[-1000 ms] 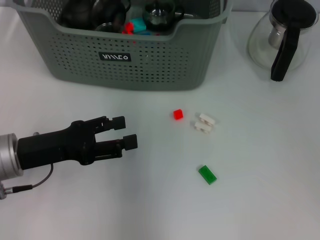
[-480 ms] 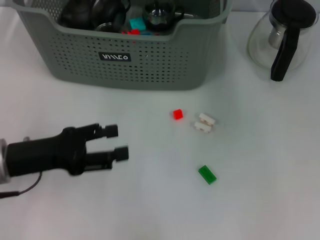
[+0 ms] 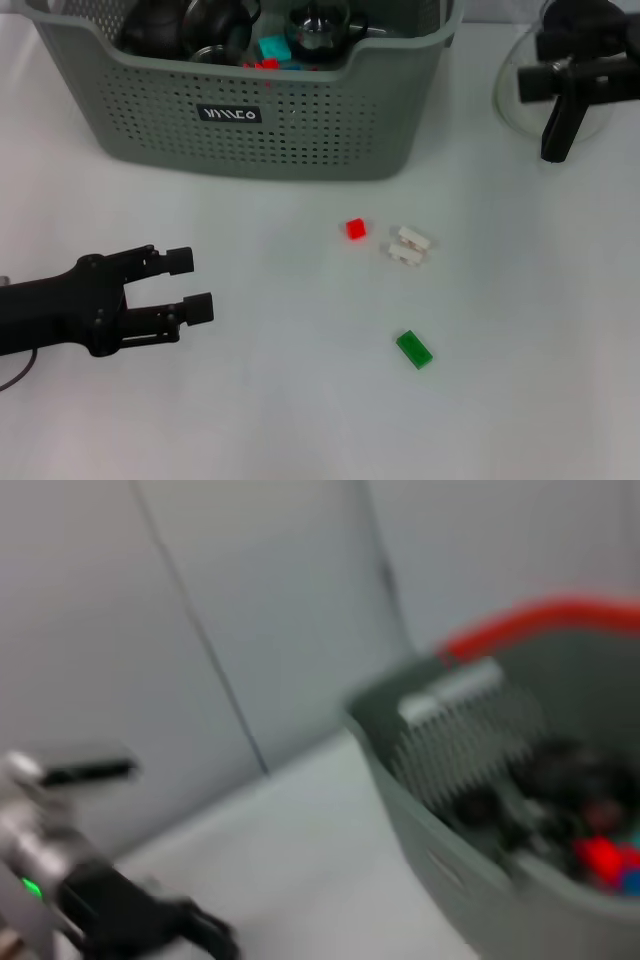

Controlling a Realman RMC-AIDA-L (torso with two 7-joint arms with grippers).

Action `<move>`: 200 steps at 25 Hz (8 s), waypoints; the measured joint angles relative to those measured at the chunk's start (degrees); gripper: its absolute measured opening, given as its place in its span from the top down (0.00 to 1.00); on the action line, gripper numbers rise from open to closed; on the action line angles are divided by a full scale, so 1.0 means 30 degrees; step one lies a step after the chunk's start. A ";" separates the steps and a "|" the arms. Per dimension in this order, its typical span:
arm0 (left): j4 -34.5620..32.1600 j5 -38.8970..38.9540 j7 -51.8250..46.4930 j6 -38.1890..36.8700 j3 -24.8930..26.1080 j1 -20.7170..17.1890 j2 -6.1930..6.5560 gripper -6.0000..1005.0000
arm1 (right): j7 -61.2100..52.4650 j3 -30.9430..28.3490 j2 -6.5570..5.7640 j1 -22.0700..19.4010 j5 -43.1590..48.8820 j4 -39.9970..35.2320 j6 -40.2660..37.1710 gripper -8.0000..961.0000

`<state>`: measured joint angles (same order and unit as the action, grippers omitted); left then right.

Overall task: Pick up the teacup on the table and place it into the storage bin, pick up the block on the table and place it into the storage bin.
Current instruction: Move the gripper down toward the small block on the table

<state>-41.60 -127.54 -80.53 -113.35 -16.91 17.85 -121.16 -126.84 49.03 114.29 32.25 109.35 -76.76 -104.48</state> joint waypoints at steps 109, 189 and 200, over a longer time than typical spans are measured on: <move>0.1093 0.0151 -0.0050 0.1339 0.0070 0.0039 -0.0189 0.18 | -0.2901 1.5478 0.2183 0.7033 0.9087 0.9685 1.0794 0.20; 0.1180 0.0025 0.0032 0.1721 0.0304 -0.0004 -0.0189 0.19 | -1.1796 1.7047 0.2162 0.7012 1.1939 0.8753 0.8621 0.34; 0.1179 0.0036 -0.0045 0.1720 0.0304 0.0026 -0.0189 0.19 | -1.1802 1.7054 0.2156 0.7113 1.1950 0.8830 0.8620 0.46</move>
<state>-38.06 -127.44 -80.67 -108.19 -15.99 17.93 -121.73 -162.25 100.20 120.76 53.58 145.20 -50.27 -78.62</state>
